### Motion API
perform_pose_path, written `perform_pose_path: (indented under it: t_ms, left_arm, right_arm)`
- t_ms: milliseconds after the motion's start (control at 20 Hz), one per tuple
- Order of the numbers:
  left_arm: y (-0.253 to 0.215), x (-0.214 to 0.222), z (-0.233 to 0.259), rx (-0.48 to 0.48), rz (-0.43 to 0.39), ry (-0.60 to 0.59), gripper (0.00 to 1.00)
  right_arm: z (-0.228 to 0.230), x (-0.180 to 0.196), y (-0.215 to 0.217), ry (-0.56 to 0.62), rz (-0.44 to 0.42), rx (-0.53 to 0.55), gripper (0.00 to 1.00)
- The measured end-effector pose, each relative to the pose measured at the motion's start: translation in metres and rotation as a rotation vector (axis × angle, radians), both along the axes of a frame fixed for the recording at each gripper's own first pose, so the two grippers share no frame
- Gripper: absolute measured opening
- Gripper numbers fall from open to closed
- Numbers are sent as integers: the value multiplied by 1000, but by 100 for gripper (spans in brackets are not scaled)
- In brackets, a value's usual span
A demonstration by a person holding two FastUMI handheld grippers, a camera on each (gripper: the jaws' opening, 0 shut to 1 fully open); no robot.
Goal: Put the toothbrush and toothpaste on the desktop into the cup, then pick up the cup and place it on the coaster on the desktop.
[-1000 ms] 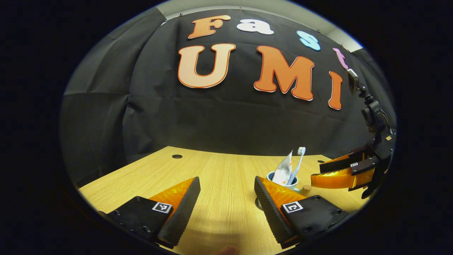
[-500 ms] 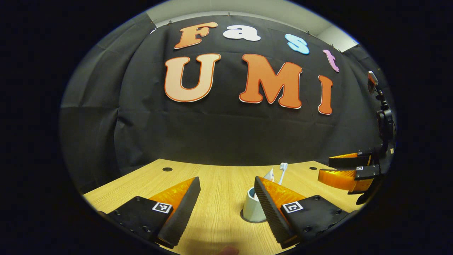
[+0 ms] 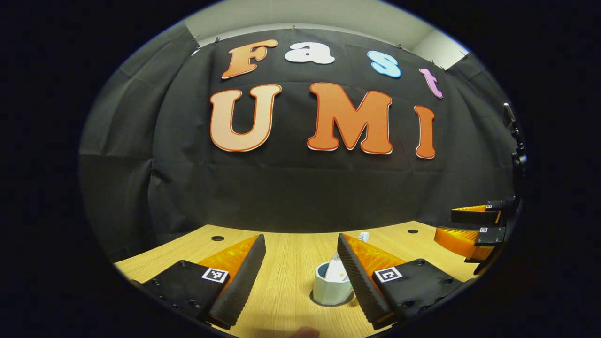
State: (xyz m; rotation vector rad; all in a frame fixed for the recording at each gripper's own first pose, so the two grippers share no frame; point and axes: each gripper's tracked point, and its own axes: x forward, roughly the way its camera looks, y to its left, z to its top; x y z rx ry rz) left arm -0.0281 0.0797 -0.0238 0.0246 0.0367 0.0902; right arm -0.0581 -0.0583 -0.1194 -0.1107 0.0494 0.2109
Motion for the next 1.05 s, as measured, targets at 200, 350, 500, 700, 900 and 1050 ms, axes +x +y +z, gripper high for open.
perform_pose_path:
  t_ms: [200, 350, 500, 700, 900, 1050]
  left_arm:
    - [-6, 0, 13, 35, 7, -44, 97]
    - [-13, -5, 25, 45, -2, -92, 98]
    - [-15, -8, 37, 53, -12, -167, 98]
    - [-21, -13, 50, 59, -21, -248, 96]
    - [-24, -15, 48, 72, -21, -252, 98]
    - [-23, -16, 48, 61, -19, -255, 98]
  right_arm:
    - [2, 0, -8, -53, -26, 16, 88]
    - [12, 2, -19, -98, -57, 26, 89]
    - [11, 3, -22, -113, -71, 26, 89]
    - [12, 3, -21, -126, -89, 16, 89]
    - [14, 3, -23, -140, -110, 25, 89]
    - [12, 4, -20, -139, -99, 26, 89]
